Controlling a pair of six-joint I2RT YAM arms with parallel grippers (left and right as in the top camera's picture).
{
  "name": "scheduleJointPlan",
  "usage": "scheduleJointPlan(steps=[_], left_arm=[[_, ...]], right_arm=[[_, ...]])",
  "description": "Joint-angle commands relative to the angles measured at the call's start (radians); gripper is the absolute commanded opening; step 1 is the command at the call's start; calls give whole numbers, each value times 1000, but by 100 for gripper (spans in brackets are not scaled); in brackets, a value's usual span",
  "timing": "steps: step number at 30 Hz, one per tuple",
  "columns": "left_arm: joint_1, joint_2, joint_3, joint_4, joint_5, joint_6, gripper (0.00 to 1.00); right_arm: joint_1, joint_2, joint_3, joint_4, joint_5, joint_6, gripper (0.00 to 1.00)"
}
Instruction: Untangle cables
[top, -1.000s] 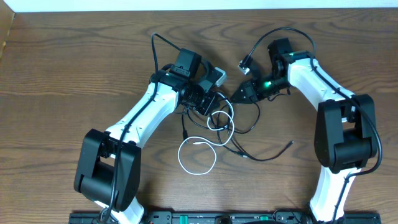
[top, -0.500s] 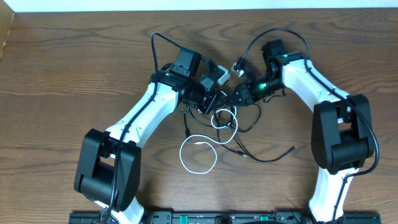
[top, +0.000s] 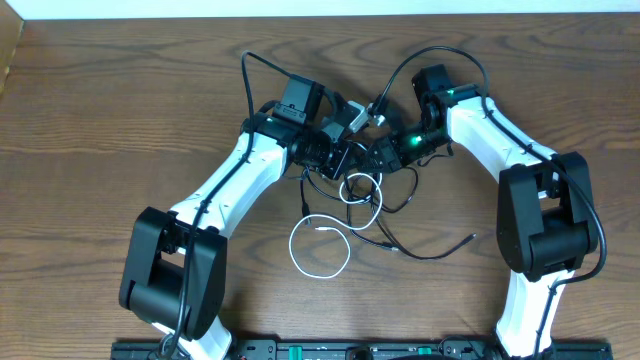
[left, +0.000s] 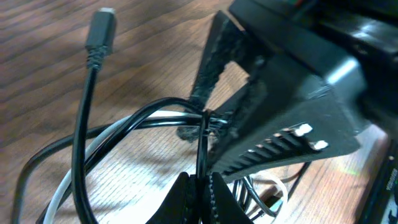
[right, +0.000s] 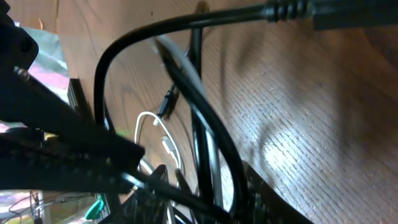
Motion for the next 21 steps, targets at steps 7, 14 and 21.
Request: scheduleJointPlan(steps=[7, 14, 21], left_arm=[[0, 8, -7, 23, -32, -152, 8], [0, 8, -7, 72, -6, -216, 8], [0, 8, -7, 79, 29, -227, 8]], right_arm=[[-115, -33, -5, -72, -215, -109, 31], [-119, -32, -6, -75, -213, -109, 28], [-82, -32, -6, -67, -211, -109, 27]])
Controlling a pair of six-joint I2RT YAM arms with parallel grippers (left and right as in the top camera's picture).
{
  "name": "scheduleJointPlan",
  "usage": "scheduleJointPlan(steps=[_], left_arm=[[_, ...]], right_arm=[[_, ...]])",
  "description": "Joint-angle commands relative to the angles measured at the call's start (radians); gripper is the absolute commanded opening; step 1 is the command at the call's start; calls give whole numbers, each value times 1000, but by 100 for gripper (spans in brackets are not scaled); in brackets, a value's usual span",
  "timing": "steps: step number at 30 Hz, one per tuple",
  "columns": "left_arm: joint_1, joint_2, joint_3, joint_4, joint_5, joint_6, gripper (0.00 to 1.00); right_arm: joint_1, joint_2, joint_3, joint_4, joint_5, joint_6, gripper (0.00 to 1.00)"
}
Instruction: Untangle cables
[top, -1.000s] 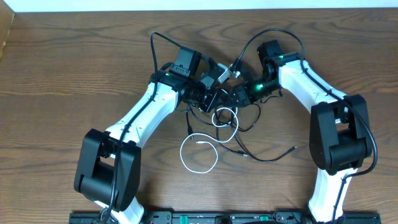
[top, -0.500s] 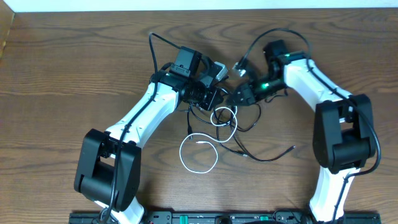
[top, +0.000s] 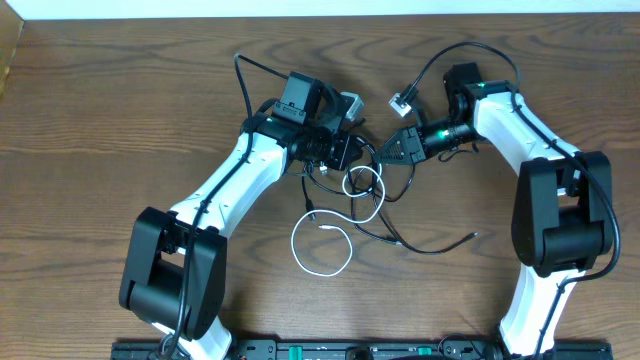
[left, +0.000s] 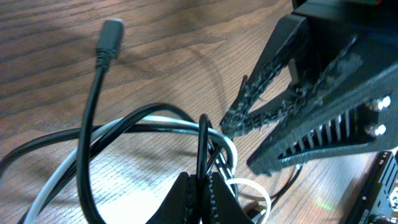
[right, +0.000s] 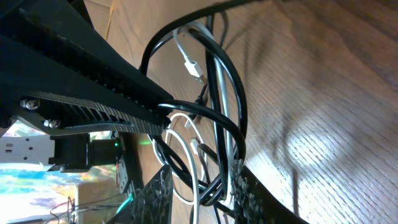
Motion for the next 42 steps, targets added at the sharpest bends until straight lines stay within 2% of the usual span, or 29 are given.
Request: scheduleJointPlan(steps=[1, 15, 29, 42], left_arm=[[0, 8, -7, 10, 34, -25, 8], [0, 8, -7, 19, 34, -28, 8], [12, 8, -7, 64, -31, -103, 8], [71, 9, -9, 47, -26, -151, 8]], right_arm=[[27, -32, -6, 3, -36, -21, 27], [19, -32, -6, 15, -17, -21, 27], [116, -32, -6, 34, -21, -21, 27], [-3, -32, -6, -12, -105, -21, 27]])
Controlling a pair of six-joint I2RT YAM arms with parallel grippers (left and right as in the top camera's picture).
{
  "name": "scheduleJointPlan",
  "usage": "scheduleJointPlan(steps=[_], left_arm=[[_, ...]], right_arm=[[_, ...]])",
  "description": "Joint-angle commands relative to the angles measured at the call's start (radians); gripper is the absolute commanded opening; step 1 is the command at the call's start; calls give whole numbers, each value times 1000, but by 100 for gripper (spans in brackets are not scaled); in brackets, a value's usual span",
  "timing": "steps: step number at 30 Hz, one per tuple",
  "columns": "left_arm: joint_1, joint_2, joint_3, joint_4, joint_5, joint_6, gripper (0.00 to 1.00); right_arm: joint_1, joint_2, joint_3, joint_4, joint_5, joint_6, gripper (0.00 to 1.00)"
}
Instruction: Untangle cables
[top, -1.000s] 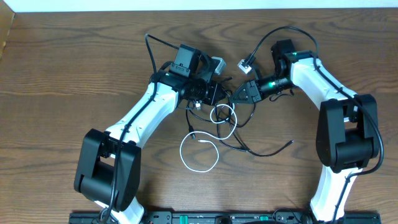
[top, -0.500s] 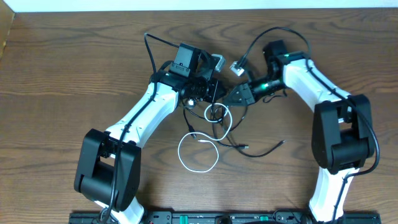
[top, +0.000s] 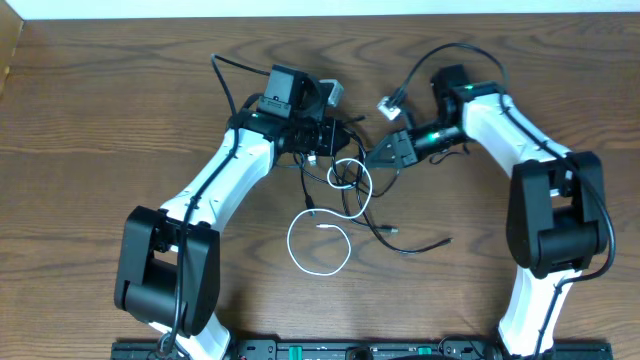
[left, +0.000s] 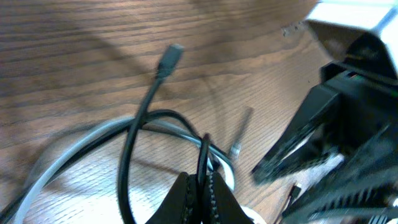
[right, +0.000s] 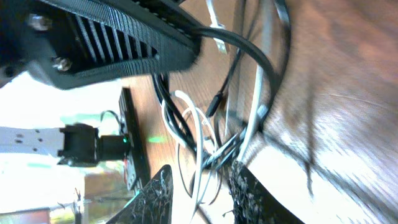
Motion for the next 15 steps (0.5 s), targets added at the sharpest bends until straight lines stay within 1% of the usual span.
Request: scheduleJointPlan(steps=[1, 3, 7, 11, 15], left_arm=[[3, 9, -9, -4, -5, -20, 8], [3, 9, -9, -1, -5, -20, 7], [2, 10, -9, 3, -4, -7, 7], [-4, 10, -10, 3, 2, 37, 7], [-5, 10, -10, 3, 7, 41, 8]], right_arm=[[-26, -32, -6, -8, -68, -19, 27], [-35, -32, -6, -12, -68, -14, 23], [-53, -32, -6, -13, -63, 73, 18], [-53, -32, -6, 2, 21, 179, 18], [-51, -32, -6, 13, 112, 255, 19]])
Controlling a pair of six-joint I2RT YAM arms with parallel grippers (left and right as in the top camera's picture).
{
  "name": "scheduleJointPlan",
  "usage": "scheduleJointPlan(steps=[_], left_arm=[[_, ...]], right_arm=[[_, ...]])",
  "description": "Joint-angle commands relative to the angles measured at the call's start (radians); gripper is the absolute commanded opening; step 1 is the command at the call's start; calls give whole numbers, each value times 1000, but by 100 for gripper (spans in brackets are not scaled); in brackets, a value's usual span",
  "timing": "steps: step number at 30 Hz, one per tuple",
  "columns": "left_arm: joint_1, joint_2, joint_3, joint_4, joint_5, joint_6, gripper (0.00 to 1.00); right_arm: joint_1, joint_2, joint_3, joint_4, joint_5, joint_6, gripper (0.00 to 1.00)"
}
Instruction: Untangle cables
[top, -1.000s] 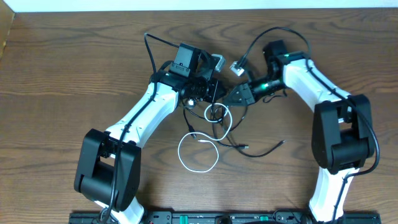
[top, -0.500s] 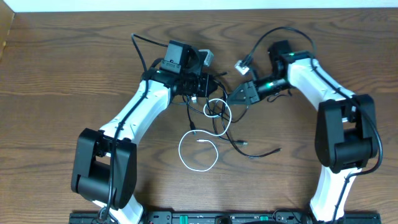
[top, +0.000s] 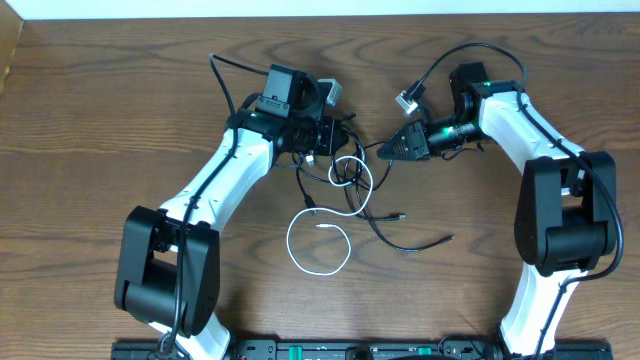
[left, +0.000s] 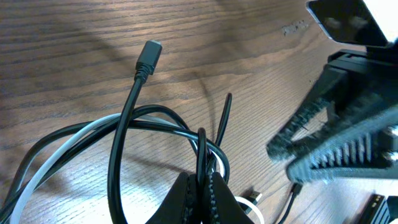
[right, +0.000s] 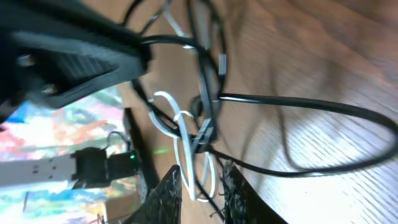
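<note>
A tangle of black and white cables (top: 350, 172) lies at mid table. From it a white loop (top: 318, 246) and a black tail (top: 440, 241) trail toward the front. My left gripper (top: 340, 132) (left: 200, 177) is shut on a black cable standing up between its fingers. A black plug (left: 148, 53) and a white cable (left: 68, 140) lie beyond it. My right gripper (top: 386, 149) (right: 200, 167) points at the tangle from the right. Its jaws stand apart, with white loops (right: 186, 134) showing between them. A black cable (right: 298, 106) runs just past its right fingertip.
The wooden table (top: 100, 200) ends in a white strip at the back and a black rail (top: 320, 350) at the front. A small plug (top: 400, 215) lies right of the tangle. A grey connector (top: 408, 98) hangs on the right arm's own lead.
My right gripper has moved a little to the right, away from the tangle. The small black plug right of the tangle now lies slightly farther back. My left gripper holds its cable in the same place.
At first both grippers were close together over the tangle, the left shut on a black cable. Then the right one stood back to the right. Later the left arm and tangle sat farther back-left with the right gripper near. Now the right is farther off.
</note>
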Motion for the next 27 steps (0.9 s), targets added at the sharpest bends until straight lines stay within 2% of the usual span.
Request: scheduleJointPlan(steps=[1, 4, 8, 13, 17, 23, 27], left_arm=[[-2, 10, -10, 3, 10, 28, 7], [-2, 10, -10, 3, 12, 28, 7], [-3, 10, -10, 3, 100, 78, 7], [-9, 10, -10, 3, 107, 84, 7], [-23, 10, -11, 3, 106, 95, 7], [-61, 10, -11, 2, -4, 118, 7], [-90, 10, -11, 12, -14, 118, 8]], right_arm=[[-3, -32, -6, 11, 79, 126, 19], [-3, -32, -6, 29, 134, 218, 20], [-3, -32, -7, 46, 225, 345, 22], [2, -32, -7, 50, 226, 390, 26], [14, -32, -7, 54, 227, 429, 26], [30, -32, -7, 56, 227, 589, 29], [51, -32, -7, 57, 239, 710, 34]])
